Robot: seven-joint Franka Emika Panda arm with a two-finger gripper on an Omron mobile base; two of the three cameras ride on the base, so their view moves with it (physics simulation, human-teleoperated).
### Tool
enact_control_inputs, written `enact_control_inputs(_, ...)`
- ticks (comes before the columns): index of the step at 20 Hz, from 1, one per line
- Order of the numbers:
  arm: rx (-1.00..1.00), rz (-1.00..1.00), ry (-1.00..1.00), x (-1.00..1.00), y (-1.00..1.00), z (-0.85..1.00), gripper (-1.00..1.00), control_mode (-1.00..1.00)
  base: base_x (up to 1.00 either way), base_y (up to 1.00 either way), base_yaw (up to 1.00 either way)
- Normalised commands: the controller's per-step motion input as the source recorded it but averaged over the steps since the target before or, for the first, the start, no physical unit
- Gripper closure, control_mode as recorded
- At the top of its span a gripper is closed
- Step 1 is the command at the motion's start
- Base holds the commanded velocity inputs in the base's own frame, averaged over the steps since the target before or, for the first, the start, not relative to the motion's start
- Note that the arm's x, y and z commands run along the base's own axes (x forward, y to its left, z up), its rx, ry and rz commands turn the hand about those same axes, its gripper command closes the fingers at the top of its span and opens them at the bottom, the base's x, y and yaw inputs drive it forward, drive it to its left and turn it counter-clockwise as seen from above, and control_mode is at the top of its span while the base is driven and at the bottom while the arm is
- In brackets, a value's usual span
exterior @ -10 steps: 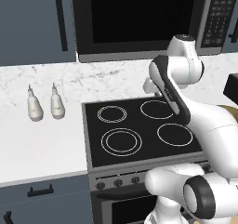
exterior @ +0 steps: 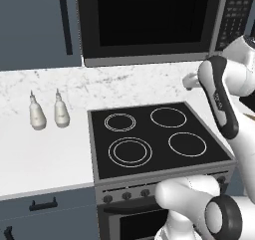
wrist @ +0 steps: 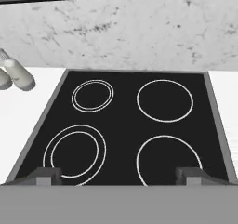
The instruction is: Open the microwave, place the bowl with waffle inside the microwave, then close the microwave door and turn it on.
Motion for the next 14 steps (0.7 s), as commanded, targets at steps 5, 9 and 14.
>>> enact_control_inputs(5,0.09,-0.17,-0.45,0.12,-0.73,0.66,-1.00,-1.00,0.00,0.00,0.00)
enact_control_inputs(9,0.12,-0.16,-0.33,0.08,-0.42,0.87,-1.00,-1.00,0.00,0.00,0.00)
enact_control_inputs(14,0.01,-0.13,-0.09,0.16,-0.36,0.73,-1.00,-1.00,0.00,0.00,0.00)
